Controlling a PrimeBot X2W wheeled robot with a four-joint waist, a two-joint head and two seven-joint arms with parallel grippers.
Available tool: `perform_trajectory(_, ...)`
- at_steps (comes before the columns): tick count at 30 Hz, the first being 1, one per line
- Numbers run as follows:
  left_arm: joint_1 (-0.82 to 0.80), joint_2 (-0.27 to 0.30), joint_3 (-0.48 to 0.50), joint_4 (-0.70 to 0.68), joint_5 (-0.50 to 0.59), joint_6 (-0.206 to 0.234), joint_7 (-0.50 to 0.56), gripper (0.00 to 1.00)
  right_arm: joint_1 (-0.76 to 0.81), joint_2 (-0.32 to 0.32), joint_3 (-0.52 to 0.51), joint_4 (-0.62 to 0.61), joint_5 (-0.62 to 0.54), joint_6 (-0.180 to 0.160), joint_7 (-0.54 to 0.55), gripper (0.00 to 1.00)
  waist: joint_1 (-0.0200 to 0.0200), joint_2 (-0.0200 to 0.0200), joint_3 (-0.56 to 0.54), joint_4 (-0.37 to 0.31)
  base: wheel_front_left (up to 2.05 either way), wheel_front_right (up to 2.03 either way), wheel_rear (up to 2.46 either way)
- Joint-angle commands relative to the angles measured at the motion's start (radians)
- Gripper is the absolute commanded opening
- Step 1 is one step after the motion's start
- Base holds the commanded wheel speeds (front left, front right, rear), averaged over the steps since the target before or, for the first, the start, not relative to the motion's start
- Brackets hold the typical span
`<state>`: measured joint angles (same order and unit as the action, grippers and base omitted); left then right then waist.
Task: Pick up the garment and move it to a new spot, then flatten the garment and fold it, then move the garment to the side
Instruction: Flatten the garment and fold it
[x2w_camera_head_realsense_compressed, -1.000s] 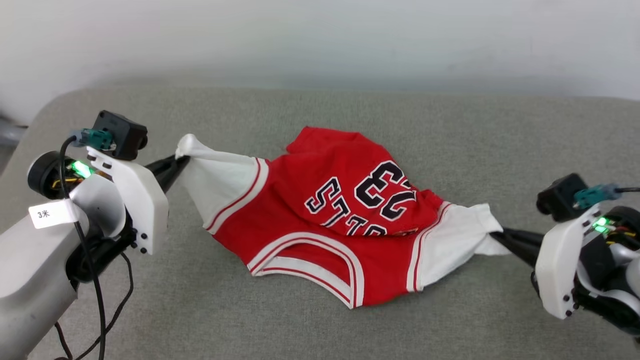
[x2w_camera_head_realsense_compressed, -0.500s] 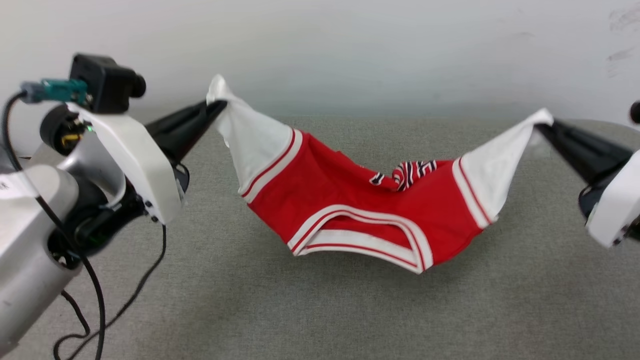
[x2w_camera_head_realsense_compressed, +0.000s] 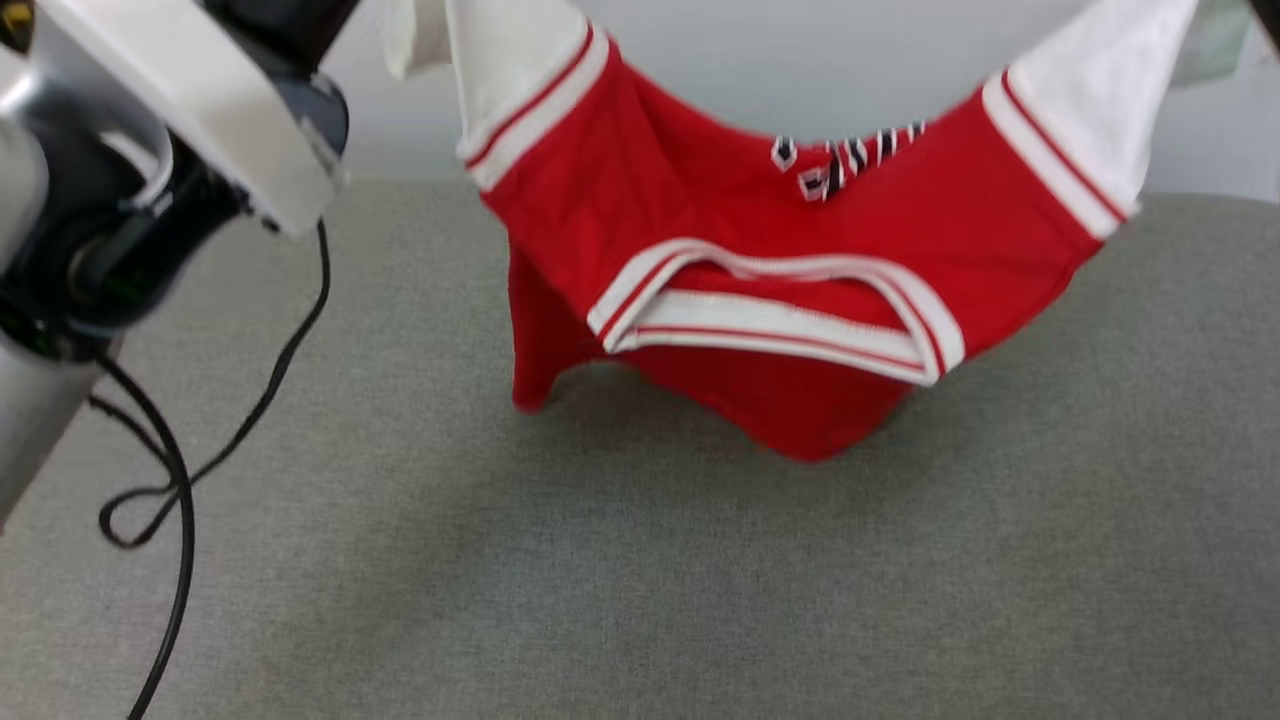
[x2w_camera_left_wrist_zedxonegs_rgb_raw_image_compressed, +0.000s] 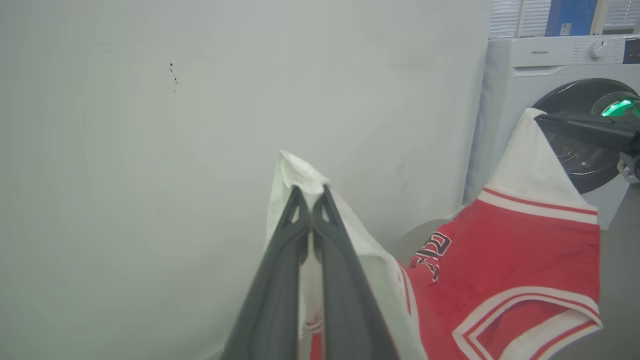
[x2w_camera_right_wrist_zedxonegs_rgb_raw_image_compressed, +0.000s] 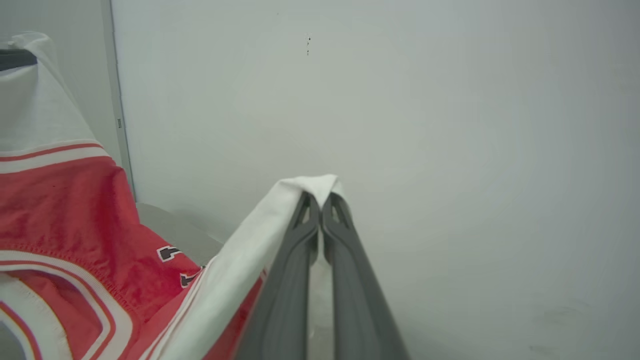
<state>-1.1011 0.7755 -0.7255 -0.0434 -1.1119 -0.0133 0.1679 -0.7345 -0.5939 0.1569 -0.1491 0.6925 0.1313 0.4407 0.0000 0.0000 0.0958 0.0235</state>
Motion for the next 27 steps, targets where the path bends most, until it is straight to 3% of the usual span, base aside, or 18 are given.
perform_trajectory(1,-0.039,-0.022,0.009,0.012,0.01,0.002,-0.006,0.0,-0.052,0.02,-0.007,0.016,-0.011,-0.001,-0.003,0.0,0.0,0.0,0.036,-0.002,0.0,0.0,0.0)
perform_trajectory(5,-0.136,-0.066,0.028,0.058,0.028,0.007,-0.011,0.0,-0.175,0.053,-0.011,0.063,-0.039,-0.001,-0.007,0.0,0.0,0.0,0.108,-0.004,0.0,0.0,0.0)
perform_trajectory(10,-0.271,-0.118,0.047,0.156,0.051,-0.018,-0.013,0.0,-0.351,0.08,-0.002,0.149,-0.084,-0.001,-0.024,0.0,0.0,0.0,0.208,-0.008,0.0,0.0,0.0)
perform_trajectory(19,-0.531,-0.167,0.074,0.344,0.13,-0.033,-0.026,0.0,-0.701,0.116,0.047,0.358,-0.179,-0.001,-0.085,0.0,0.0,0.0,0.376,-0.026,0.0,0.0,0.0)
perform_trajectory(27,-0.663,-0.205,0.096,0.481,0.164,-0.043,-0.079,0.0,-0.933,0.142,0.114,0.554,-0.236,-0.001,-0.179,0.0,0.0,0.0,0.452,-0.026,0.0,0.0,0.0)
